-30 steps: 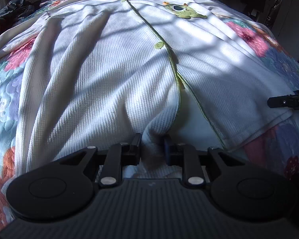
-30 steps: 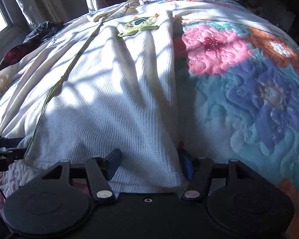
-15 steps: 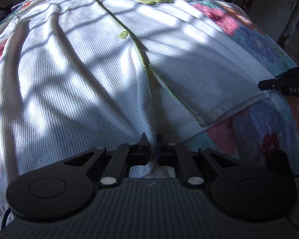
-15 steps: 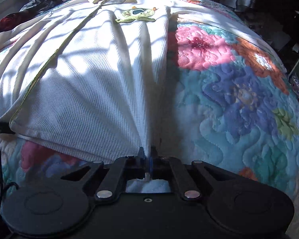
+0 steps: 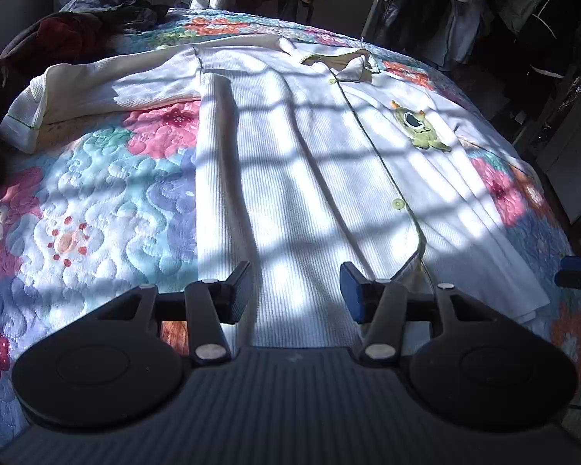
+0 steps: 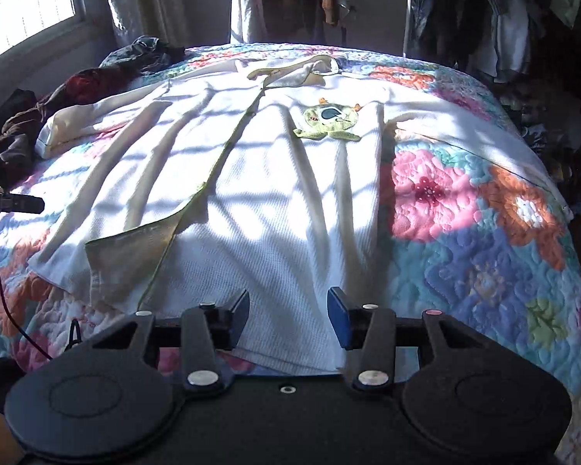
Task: Fold clothes
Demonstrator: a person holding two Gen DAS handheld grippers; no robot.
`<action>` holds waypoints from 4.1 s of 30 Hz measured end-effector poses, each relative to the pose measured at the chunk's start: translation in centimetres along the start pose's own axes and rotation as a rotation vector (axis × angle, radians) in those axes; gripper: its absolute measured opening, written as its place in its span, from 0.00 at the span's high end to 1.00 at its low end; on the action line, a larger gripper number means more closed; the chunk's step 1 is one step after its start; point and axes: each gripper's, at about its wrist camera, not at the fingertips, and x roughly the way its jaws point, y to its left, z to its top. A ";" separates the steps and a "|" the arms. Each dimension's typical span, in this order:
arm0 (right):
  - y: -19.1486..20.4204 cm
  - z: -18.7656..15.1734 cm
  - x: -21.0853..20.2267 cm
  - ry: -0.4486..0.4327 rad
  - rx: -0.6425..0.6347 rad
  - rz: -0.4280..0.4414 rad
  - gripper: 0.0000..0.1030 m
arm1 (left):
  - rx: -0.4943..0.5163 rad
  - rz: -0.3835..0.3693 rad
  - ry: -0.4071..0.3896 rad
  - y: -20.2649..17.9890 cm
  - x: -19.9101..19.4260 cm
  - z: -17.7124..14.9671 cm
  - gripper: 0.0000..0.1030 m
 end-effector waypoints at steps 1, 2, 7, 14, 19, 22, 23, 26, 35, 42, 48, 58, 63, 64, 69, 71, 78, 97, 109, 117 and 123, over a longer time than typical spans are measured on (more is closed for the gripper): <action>0.7 0.8 1.2 0.002 -0.004 0.040 0.51 | -0.012 0.034 0.017 0.9 0.8 -0.1 0.53; 1.6 1.6 2.7 0.011 -0.008 0.066 0.51 | -0.011 0.053 0.036 1.5 1.6 -0.4 0.53; 8.3 5.0 10.0 0.026 -0.195 0.176 0.51 | -0.002 0.056 0.136 2.5 5.3 -2.9 0.49; 13.6 5.4 15.3 0.099 -0.471 0.243 0.29 | 0.082 0.072 0.112 0.2 6.4 -3.5 0.85; 13.9 3.0 16.8 0.187 -0.644 0.197 0.94 | 0.060 0.140 0.117 0.1 5.3 -3.8 0.96; 12.7 1.8 14.9 0.184 -0.649 0.151 0.95 | 0.027 0.163 0.129 0.8 4.5 -4.4 0.96; 12.3 1.3 14.4 0.190 -0.656 0.131 0.95 | 0.023 0.166 0.135 0.9 4.6 -4.6 0.96; 10.6 0.0 13.8 0.214 -0.612 0.121 0.95 | 0.060 0.195 0.147 0.2 4.8 -4.8 0.96; 10.0 -0.7 9.2 0.288 -0.501 0.270 0.94 | 0.107 0.144 0.145 -0.6 3.0 -3.9 0.94; 10.2 6.0 3.0 0.091 -0.354 0.413 0.74 | 0.070 0.118 0.017 1.0 -1.8 -0.3 0.89; 15.3 12.8 3.8 -0.014 -0.415 0.424 0.47 | -0.005 0.259 -0.099 5.0 -4.0 3.8 0.57; 25.3 21.1 15.7 0.014 -0.349 0.554 0.47 | -0.189 0.475 -0.248 16.5 0.1 9.0 0.46; 29.3 22.2 23.8 -0.002 -0.376 0.556 0.47 | -0.206 0.583 -0.239 20.4 5.8 10.9 0.42; 29.7 22.4 25.2 0.004 -0.389 0.546 0.47 | -0.202 0.613 -0.232 21.0 7.0 11.3 0.42; 29.5 23.9 30.9 0.035 -0.347 0.503 0.44 | -0.089 0.714 -0.187 22.2 11.8 13.8 0.34; 29.4 24.5 33.1 0.060 -0.332 0.482 0.44 | -0.027 0.742 -0.145 22.3 13.3 14.7 0.29; 29.2 25.6 38.0 0.112 -0.207 0.465 0.44 | 0.002 0.643 -0.097 21.5 13.1 15.3 0.16; 29.8 27.8 41.9 0.089 -0.225 0.346 0.42 | -0.375 0.478 0.027 33.8 3.4 25.8 0.97; 32.9 29.5 45.3 0.048 -0.265 0.248 0.31 | -0.199 0.696 0.083 38.3 10.3 29.1 0.88; 35.9 31.0 47.2 0.039 -0.281 0.222 0.26 | -0.384 0.501 0.043 43.7 9.8 28.6 0.79; 39.4 30.7 41.5 -0.128 -0.348 0.398 0.28 | -0.394 0.377 0.004 43.3 5.5 28.4 0.61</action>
